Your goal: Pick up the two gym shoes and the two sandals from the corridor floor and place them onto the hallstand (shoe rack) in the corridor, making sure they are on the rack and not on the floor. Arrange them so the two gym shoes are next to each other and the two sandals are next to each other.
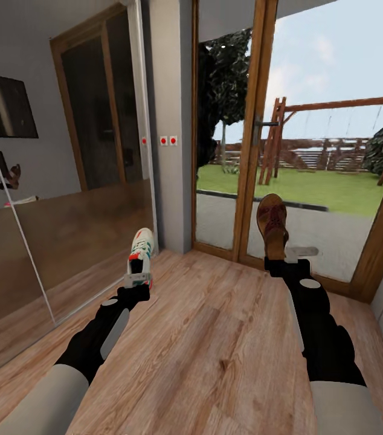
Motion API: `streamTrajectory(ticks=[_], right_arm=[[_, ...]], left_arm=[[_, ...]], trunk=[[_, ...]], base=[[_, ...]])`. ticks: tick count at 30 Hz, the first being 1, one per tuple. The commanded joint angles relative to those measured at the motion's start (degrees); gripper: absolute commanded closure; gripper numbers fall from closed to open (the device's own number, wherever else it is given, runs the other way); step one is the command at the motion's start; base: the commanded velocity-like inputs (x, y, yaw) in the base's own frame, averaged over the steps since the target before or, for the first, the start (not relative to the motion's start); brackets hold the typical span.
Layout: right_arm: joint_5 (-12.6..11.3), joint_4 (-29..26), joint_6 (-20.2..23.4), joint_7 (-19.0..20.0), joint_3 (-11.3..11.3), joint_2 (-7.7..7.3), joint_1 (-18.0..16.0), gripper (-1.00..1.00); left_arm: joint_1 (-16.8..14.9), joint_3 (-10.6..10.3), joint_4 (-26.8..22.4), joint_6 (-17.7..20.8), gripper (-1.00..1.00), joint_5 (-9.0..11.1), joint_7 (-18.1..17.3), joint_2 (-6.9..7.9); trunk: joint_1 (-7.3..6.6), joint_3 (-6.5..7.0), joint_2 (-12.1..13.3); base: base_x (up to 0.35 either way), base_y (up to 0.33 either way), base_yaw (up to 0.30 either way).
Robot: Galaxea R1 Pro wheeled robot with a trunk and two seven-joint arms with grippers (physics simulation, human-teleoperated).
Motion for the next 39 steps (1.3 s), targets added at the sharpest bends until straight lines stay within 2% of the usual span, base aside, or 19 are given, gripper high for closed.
streamTrajectory(ticks=[1, 20, 23, 25, 26, 27, 30, 34, 39], right_arm=[[0.0, -0.1, 0.3, 0.0, -0.1, 0.03, 0.0, 1.00], [0.0, -0.1, 0.3, 0.0, -0.1, 0.03, 0.0, 1.00], [0.0, -0.1, 0.3, 0.0, -0.1, 0.03, 0.0, 1.00], [0.0, -0.1, 0.3, 0.0, -0.1, 0.03, 0.0, 1.00], [0.0, 0.0, 0.3, 0.0, -0.1, 0.03, 0.0, 1.00], [0.0, -0.1, 0.3, 0.0, -0.1, 0.03, 0.0, 1.00], [0.0, 0.0, 0.3, 0.0, -0.1, 0.03, 0.0, 1.00], [0.0, 0.0, 0.3, 0.0, -0.1, 0.03, 0.0, 1.00], [0.0, 0.0, 0.3, 0.0, -0.1, 0.03, 0.0, 1.00]], left_arm=[[0.0, -0.2, -0.1, 0.2, 1.00, 0.5, 0.4, 0.04], [0.0, -0.2, -0.1, 0.2, 1.00, 0.6, 0.4, -0.08], [0.5, -0.2, -0.1, -0.7, 1.00, 0.6, -0.1, -0.29], [2.5, -0.3, -0.2, -3.7, 1.00, 0.6, -0.4, -0.82], [3.7, -0.3, -0.3, -6.7, 1.00, 0.5, -0.5, -1.08], [6.1, -0.4, -0.5, -14.7, 1.00, 0.5, -0.5, -1.32], [9.1, -0.3, -0.7, -24.3, 1.00, 0.4, -0.4, -1.31], [10.7, -0.3, -0.8, -26.9, 1.00, 0.4, -0.5, -1.28], [11.2, -0.2, -0.8, -27.7, 1.00, 0.4, -0.5, -1.20]], trunk=[[-0.01, -0.06, 0.0], [-0.01, 0.66, 0.0], [-0.01, 0.85, 0.0], [-0.01, 0.98, 0.0], [-0.01, 1.05, 0.0], [-0.01, 1.12, 0.0], [-0.01, 1.32, 0.0], [-0.01, 1.59, 0.0], [-0.01, 1.94, 0.0]], base=[[0.000, 0.000, 0.229], [0.000, 0.000, 0.269], [0.000, 0.000, 0.233], [0.000, 0.000, 0.227], [0.000, 0.000, 0.226], [0.000, 0.000, 0.225], [0.000, 0.000, 0.224], [0.000, 0.000, 0.223], [0.000, 0.000, 0.222]])
